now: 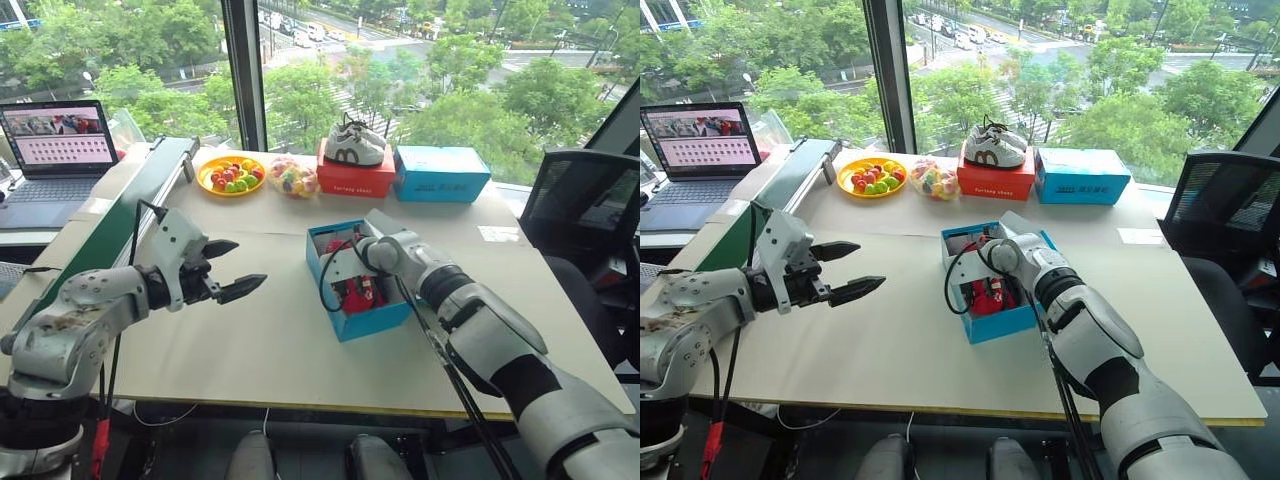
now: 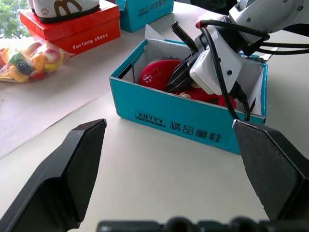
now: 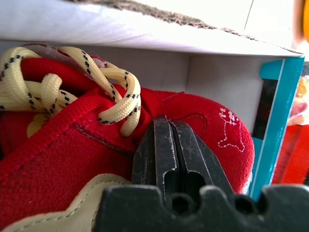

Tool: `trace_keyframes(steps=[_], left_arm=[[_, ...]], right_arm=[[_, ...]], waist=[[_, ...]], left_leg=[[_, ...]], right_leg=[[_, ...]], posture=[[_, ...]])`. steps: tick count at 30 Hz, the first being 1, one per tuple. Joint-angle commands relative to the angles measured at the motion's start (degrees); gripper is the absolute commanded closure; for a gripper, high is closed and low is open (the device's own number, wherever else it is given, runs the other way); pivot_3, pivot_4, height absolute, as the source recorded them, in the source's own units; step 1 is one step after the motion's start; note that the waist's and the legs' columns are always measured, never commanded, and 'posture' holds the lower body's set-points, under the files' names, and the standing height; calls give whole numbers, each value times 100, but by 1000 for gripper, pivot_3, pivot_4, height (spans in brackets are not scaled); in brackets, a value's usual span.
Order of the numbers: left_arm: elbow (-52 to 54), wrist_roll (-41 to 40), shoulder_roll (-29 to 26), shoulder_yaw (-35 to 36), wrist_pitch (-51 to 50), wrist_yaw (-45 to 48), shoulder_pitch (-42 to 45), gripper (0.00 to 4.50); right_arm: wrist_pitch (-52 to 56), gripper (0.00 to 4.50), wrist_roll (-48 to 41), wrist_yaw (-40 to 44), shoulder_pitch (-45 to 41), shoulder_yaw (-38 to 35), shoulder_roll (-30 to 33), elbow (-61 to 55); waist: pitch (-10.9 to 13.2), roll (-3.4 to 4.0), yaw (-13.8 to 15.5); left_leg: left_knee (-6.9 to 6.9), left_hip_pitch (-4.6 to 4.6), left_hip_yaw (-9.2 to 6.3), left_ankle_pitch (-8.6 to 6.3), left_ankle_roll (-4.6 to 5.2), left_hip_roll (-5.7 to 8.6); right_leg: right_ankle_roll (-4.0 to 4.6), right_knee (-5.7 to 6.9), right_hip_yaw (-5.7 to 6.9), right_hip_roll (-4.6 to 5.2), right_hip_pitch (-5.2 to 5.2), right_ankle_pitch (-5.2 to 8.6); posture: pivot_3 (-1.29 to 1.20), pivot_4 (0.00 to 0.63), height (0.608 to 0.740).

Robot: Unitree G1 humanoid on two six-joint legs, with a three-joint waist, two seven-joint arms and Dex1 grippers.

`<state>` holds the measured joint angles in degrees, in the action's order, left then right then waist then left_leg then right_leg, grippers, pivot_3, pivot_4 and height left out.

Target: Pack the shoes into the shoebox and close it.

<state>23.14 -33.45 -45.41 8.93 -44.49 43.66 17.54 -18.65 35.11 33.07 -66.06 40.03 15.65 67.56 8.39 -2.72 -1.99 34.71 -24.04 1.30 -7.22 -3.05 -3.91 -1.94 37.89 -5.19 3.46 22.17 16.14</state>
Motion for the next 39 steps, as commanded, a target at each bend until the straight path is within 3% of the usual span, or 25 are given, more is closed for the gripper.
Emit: trace_keyframes(steps=[1, 4, 6, 9, 15, 18, 23, 27, 30, 35, 39], left_arm=[[-39, 43, 30, -87, 167, 69, 179, 0], [-120, 77, 31, -172, 237, 141, 247, 0], [-185, 109, 40, -217, 280, 183, 292, 0], [-306, 164, 64, -283, 344, 238, 375, 0], [-469, 243, 126, -432, 470, 358, 527, 0], [-565, 277, 137, -490, 524, 405, 602, 0], [-789, 371, 192, -661, 669, 599, 790, 0], [-913, 438, 223, -757, 756, 742, 899, 0], [-1035, 476, 251, -883, 821, 890, 1063, 0], [-1193, 480, 368, -1127, 858, 1140, 1317, 0], [-1314, 493, 394, -1318, 894, 1434, 1481, 0]], right_arm=[[-93, 4455, -120, 768, 383, -148, 265, 348], [-41, 4455, -1625, 2972, 743, -1086, 144, -304], [299, 4455, -2148, 3863, 917, -1393, 181, -810], [676, 4455, -2332, 4207, 1045, -1557, 290, -1377], [1561, 4455, -2687, 4185, 1004, -2006, 425, -2344], [2259, 4455, -3018, 4504, 980, -2213, 588, -3006], [3983, 4455, -3774, 5354, 915, -2570, 1438, -4768], [4737, 4455, -4123, 5555, 1024, -2733, 2044, -5598], [4994, 4455, -3999, 4953, 1260, -3097, 2594, -5824], [6015, 4455, -4334, 4023, 2360, -4071, 3170, -6663], [6613, 4455, -4179, 3590, 4082, -4628, 3930, -7314]], waist=[[-1, -1, 2], [-5, -9, 46], [-6, -15, 62], [3, 0, 58], [12, 7, 56], [28, 22, 54], [83, 39, 124], [85, 39, 120], [91, 38, 148], [92, 37, 164], [94, 40, 208]], left_leg=[[0, -3, -1, 0, 1, 1], [0, -16, -2, 4, 6, 0], [1, -24, -3, 6, 9, -5], [-5, -53, -1, 15, 28, -4], [-75, -86, -6, 13, 45, -13], [-71, -146, -6, 14, 44, -13], [-47, -159, -6, 14, 45, -10], [-38, -158, -6, 14, 45, -9], [-32, -160, -6, 14, 45, -9], [-8, -182, -4, 12, 48, -7], [3, -195, -9, 10, 51, -5]], right_leg=[[0, -2, 1, 0, 0, 0], [-6, -2, 11, -2, 0, 3], [-38, 0, 18, -7, -7, 18], [-75, 10, 15, -9, -4, 8], [-46, 10, 18, -28, 47, 39], [-46, 16, 17, -28, 106, 38], [-52, 16, 20, -27, 106, 36], [-54, 15, 21, -26, 103, 35], [-55, 16, 22, -26, 104, 36], [-65, 8, 23, -20, 106, 31], [-71, 8, 25, -20, 108, 30]], posture=[[0, 150, 740], [0, 150, 740], [0, 150, 740], [0, 150, 740], [0, 150, 740], [0, 150, 740], [0, 150, 740], [0, 150, 740], [0, 150, 740], [0, 150, 740], [0, 150, 740]])
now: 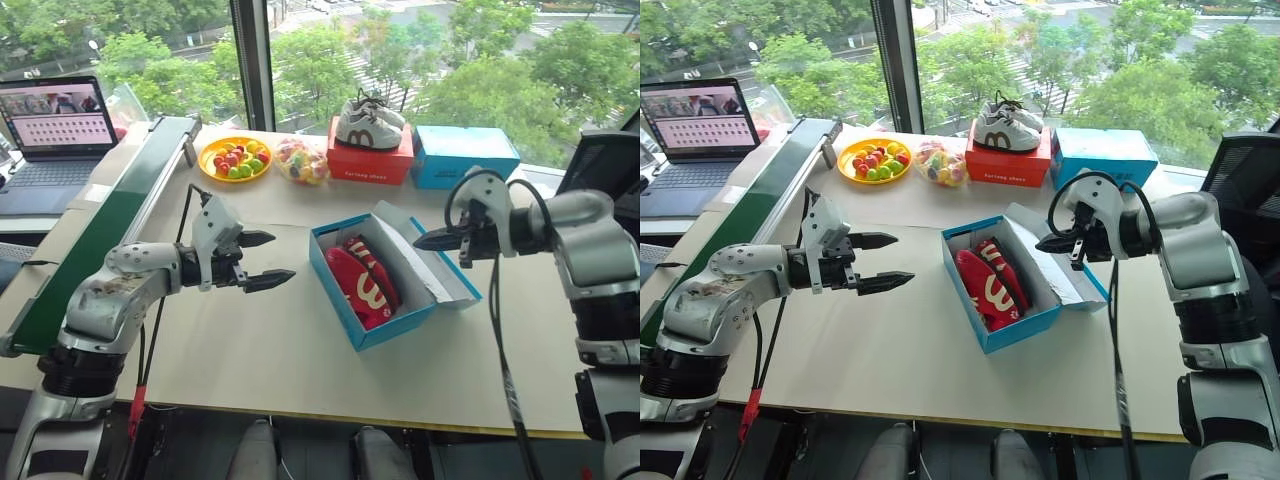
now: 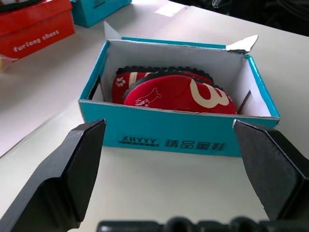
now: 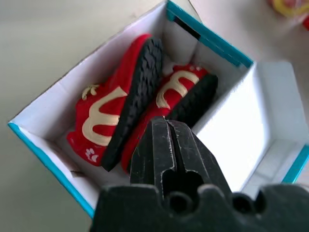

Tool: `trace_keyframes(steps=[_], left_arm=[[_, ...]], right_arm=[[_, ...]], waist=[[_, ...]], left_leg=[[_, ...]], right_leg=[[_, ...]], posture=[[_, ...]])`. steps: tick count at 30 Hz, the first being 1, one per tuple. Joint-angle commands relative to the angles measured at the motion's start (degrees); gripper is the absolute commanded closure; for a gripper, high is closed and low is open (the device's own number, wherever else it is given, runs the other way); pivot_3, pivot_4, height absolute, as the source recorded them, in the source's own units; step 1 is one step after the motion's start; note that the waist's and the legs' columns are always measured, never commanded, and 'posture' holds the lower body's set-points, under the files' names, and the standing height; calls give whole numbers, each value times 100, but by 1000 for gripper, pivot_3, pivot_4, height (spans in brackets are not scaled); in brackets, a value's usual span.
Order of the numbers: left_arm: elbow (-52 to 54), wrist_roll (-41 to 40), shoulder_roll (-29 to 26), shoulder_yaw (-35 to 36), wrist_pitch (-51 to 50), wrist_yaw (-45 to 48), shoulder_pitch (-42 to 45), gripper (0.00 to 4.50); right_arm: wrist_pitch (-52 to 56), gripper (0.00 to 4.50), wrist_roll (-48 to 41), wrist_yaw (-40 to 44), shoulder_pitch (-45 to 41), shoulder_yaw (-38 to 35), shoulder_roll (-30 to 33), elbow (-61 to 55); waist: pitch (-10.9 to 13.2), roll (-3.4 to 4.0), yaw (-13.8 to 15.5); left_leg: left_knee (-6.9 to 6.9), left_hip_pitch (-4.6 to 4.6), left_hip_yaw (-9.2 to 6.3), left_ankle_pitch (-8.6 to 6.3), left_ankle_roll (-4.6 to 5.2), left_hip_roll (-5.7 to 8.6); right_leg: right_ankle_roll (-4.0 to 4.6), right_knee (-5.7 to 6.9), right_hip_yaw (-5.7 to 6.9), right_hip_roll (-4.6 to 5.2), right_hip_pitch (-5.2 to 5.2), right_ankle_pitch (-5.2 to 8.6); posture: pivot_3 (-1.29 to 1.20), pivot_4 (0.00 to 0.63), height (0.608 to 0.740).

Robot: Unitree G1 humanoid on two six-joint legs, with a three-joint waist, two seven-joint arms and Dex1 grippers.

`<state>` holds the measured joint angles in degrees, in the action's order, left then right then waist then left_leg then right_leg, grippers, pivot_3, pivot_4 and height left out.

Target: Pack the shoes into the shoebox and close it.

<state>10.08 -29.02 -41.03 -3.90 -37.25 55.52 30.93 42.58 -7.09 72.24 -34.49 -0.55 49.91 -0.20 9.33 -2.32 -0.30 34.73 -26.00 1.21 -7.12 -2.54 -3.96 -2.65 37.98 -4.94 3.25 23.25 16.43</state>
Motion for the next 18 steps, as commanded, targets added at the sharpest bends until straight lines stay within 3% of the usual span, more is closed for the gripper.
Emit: trace_keyframes(steps=[1, 7, 13, 18], left_arm=[[-45, 48, -32, -85, 169, 329, 198, 0], [-378, 217, -7, -320, 335, 751, 510, 0], [-607, 339, -63, -327, 409, 968, 725, 0], [-556, 386, -134, -271, 342, 1042, 817, 0]], right_arm=[[690, 4455, -213, -273, 1417, -879, 519, -828], [1323, 4455, -1031, -961, 2658, -1946, -186, -1390], [1359, 4455, -1527, -1798, 2512, -2298, -1103, -1004], [909, 4455, -1627, -2423, 2282, -2278, -1870, 20]], waist=[[0, 0, 57], [4, 6, -90], [7, 6, -164], [7, 1, -185]], left_leg=[[3, -5, -6, -1, 2, 3], [24, -3, -10, 0, 12, 3], [26, 22, -12, 15, 21, 8], [20, 14, -15, 18, 26, 6]], right_leg=[[-4, -2, 6, 2, -1, 3], [-27, 3, -3, -2, -4, -2], [-55, -1, -13, -3, -23, -19], [-56, -6, -12, -6, -20, -20]], posture=[[0, 150, 740], [0, 150, 740], [0, 150, 740], [0, 150, 740]])
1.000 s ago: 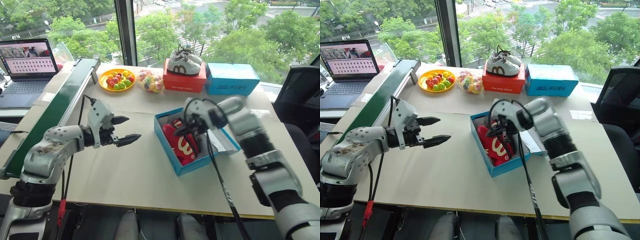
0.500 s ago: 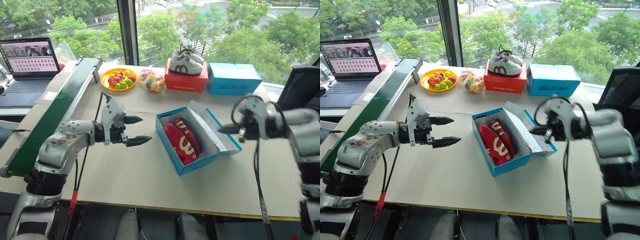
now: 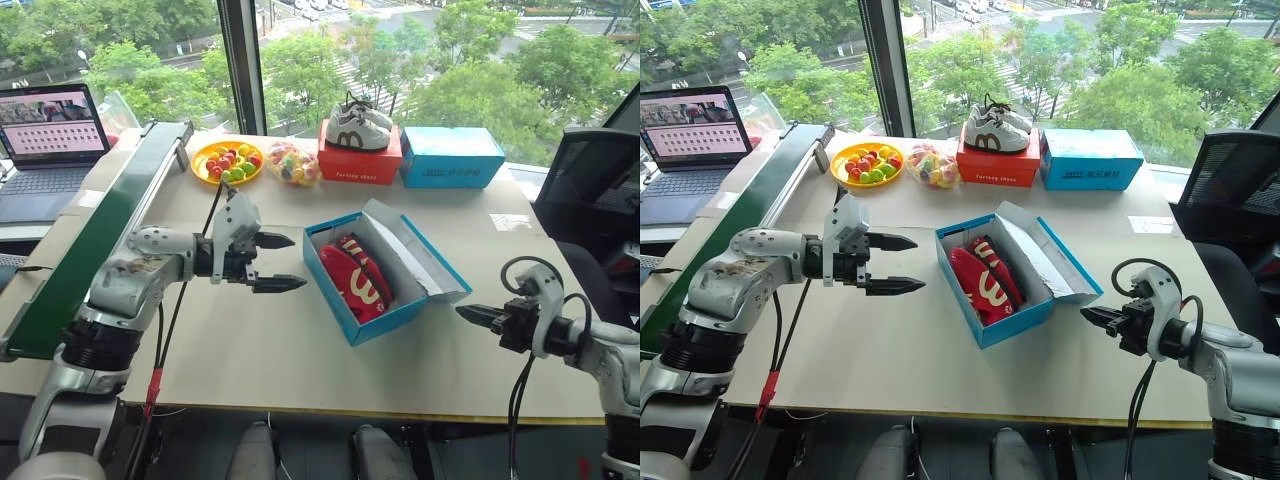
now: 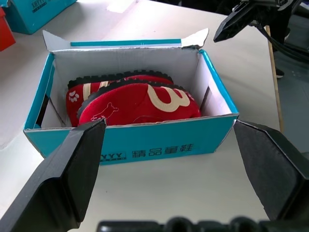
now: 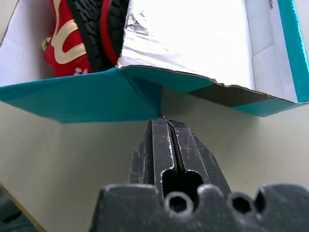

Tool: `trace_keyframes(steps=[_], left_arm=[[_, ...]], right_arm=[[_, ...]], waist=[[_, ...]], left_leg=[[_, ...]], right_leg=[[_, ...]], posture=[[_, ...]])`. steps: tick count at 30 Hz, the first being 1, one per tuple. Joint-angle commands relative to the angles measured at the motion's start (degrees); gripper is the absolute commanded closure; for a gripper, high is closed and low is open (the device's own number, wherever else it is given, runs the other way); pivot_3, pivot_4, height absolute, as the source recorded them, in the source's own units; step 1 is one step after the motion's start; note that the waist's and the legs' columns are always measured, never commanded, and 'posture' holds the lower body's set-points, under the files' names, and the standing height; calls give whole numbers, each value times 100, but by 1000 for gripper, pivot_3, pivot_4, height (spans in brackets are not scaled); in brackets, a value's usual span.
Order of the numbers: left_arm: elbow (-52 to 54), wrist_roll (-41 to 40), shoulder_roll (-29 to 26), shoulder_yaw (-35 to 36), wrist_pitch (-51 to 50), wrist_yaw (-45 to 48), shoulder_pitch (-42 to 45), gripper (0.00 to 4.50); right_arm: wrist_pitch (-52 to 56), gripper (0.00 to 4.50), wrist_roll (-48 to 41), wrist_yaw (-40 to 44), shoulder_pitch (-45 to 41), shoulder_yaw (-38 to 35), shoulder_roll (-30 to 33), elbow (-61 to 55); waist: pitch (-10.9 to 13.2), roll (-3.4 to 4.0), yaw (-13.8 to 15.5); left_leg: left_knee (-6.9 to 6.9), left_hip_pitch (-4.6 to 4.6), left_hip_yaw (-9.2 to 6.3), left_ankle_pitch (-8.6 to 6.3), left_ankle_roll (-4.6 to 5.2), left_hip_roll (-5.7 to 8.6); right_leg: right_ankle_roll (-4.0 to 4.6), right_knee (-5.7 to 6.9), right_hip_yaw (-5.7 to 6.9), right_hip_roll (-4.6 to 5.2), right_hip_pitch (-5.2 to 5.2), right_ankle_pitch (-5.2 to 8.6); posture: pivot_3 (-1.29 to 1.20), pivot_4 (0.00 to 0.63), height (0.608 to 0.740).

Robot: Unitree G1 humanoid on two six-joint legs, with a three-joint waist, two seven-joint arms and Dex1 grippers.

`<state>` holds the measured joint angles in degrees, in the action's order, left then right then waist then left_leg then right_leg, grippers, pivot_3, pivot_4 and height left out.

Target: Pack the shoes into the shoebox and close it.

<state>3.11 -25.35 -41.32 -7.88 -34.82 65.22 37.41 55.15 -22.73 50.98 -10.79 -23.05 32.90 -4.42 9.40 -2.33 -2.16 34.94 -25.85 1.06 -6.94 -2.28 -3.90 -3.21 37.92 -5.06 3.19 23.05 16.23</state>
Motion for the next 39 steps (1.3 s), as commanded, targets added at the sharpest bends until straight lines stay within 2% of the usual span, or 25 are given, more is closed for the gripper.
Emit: trace_keyframes(steps=[1, 8, 11, 15, 19, 24, 27, 31, 36, 39], left_arm=[[174, 5, -130, 153, 56, 83, 188, 0], [308, -22, -291, 277, -52, 74, 187, 0], [333, -28, -311, 300, -67, 71, 161, 0], [333, -22, -319, 318, -111, 56, 213, 0], [293, -3, -334, 346, -111, 48, 253, 0], [315, -30, -350, 399, -150, 45, 199, 0], [331, -32, -311, 394, -138, 21, 139, 0], [307, -24, -261, 373, -131, -1, 155, 0], [385, -97, -270, 483, -198, -44, 123, 0], [488, -177, -321, 599, -282, -98, 71, 0]], right_arm=[[-432, 4455, -89, -352, -138, -19, -262, 610], [-1294, 4455, 18, -585, -456, 230, -582, 1862], [-1711, 4455, -89, -712, -732, 96, -746, 2438], [-2839, 4455, -101, -883, -1232, -171, -882, 3708], [-3158, 4455, -488, -804, -1499, -495, -893, 3989], [-2920, 4455, -1068, -550, -1491, -630, -791, 3040], [-2278, 4455, -1579, -559, -1544, -520, -603, 1794], [-1643, 4455, -1990, -671, -1588, -322, -424, 822], [-1005, 4455, -2325, -692, -1685, 72, -161, -5], [-830, 4455, -2344, -649, -1879, 343, -29, -125]], waist=[[1, 3, 5], [7, 12, -5], [7, 12, -19], [8, 14, -38], [10, 16, -34], [18, 29, -31], [29, 46, -43], [31, 49, -37], [31, 48, -25], [31, 48, -22]], left_leg=[[-3, -1, 1, 0, 1, 1], [-1, -17, 0, 0, 2, 3], [1, -12, 1, 2, 3, 3], [2, -10, 1, 2, 3, 3], [-4, -10, 1, 2, 4, 3], [-1, -11, 1, 2, 4, 3], [0, -10, 1, 2, 4, 3], [-4, -11, 0, 2, 4, 2], [1, -11, 1, 2, 4, 2], [1, -14, 1, 2, 4, 2]], right_leg=[[1, 0, -1, 1, 2, 0], [19, 0, 1, 1, 12, -8], [5, 4, 1, 0, 10, -3], [5, 3, -1, 1, 7, -5], [8, 2, -1, 0, 7, -6], [9, 5, -1, 0, 7, -8], [9, 9, -2, 0, 8, -8], [9, 9, -3, -2, 11, -8], [9, 9, -4, -1, 9, -8], [10, 8, -3, -1, 11, -8]], posture=[[0, 150, 740], [0, 150, 740], [0, 150, 740], [0, 150, 740], [0, 150, 740], [0, 150, 740], [0, 150, 740], [0, 150, 740], [0, 150, 740], [0, 150, 740]])
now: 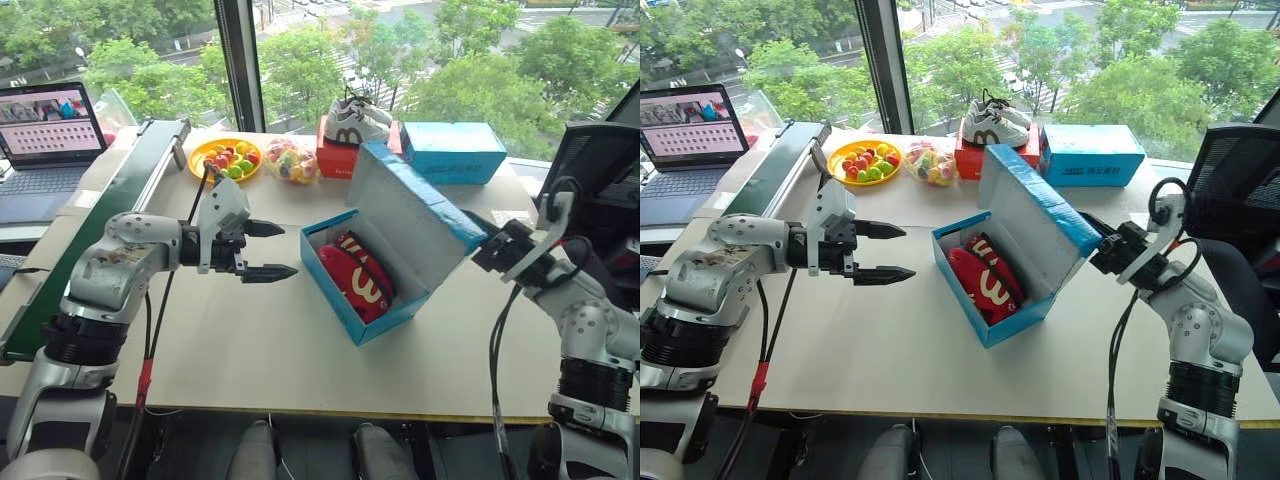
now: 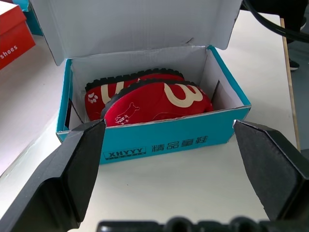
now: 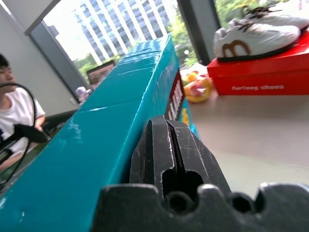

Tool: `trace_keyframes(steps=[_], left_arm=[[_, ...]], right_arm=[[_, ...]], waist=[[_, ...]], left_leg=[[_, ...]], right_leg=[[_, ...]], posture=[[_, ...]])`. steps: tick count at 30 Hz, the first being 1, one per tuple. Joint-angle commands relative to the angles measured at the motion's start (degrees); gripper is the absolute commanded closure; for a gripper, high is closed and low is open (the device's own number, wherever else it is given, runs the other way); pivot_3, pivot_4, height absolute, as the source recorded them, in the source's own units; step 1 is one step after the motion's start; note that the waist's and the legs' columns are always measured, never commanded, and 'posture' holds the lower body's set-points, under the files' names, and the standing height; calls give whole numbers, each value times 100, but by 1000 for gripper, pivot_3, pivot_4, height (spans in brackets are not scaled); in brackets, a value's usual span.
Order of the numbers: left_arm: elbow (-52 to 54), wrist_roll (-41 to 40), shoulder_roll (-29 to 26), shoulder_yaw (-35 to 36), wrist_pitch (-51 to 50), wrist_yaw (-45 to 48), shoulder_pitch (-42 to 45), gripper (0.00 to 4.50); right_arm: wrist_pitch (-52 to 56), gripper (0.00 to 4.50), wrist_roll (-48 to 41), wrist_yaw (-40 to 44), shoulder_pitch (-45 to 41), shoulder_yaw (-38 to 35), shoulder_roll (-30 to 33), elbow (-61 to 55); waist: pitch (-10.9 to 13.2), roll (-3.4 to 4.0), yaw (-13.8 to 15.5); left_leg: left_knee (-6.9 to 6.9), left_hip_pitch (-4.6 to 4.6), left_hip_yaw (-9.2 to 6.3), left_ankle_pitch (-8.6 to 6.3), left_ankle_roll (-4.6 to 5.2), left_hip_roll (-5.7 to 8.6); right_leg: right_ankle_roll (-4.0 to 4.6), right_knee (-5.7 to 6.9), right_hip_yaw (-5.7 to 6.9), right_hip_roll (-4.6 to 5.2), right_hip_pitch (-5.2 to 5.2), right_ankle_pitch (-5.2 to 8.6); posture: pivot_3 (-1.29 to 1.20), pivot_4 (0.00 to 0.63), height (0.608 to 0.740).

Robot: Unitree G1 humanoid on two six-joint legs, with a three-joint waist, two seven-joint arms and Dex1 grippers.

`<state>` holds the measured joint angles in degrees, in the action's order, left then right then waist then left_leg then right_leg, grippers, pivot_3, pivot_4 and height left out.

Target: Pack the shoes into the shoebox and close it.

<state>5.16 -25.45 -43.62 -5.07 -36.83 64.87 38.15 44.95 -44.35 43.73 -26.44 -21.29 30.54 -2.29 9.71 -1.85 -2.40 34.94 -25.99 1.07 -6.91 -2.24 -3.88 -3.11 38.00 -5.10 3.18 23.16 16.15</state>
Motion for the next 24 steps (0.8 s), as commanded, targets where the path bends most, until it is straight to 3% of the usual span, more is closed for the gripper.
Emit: trace_keyframes(steps=[1, 10, 17, 24], left_arm=[[337, -209, -116, 392, -137, -107, -47, 0], [1028, -467, -252, 870, -528, -577, -679, 0], [1677, -697, -92, 1116, -837, -1182, -1310, 0], [2298, -920, 215, 1226, -1099, -1848, -1797, 0]], right_arm=[[207, 4455, -126, 135, -447, 322, 246, -311], [-79, 4455, 581, 1117, -1932, 1841, 223, 829], [-1432, 4455, 1778, 1952, -2995, 2780, -534, 3183], [-3127, 4455, 3069, 2133, -3516, 3329, -1444, 5744]], waist=[[0, 0, -6], [1, -2, -12], [2, -4, 2], [3, -5, 2]], left_leg=[[0, 0, 0, 0, 0, 0], [1, 0, 2, 0, 0, -2], [2, -3, 1, 0, 0, -3], [4, -7, -2, 1, -1, -2]], right_leg=[[0, 0, 0, 0, 1, 0], [2, 0, -1, -1, 3, -1], [17, 0, 2, -1, 6, -10], [22, 3, 6, -1, 7, -13]], posture=[[0, 150, 740], [0, 150, 740], [0, 150, 740], [0, 150, 740]])
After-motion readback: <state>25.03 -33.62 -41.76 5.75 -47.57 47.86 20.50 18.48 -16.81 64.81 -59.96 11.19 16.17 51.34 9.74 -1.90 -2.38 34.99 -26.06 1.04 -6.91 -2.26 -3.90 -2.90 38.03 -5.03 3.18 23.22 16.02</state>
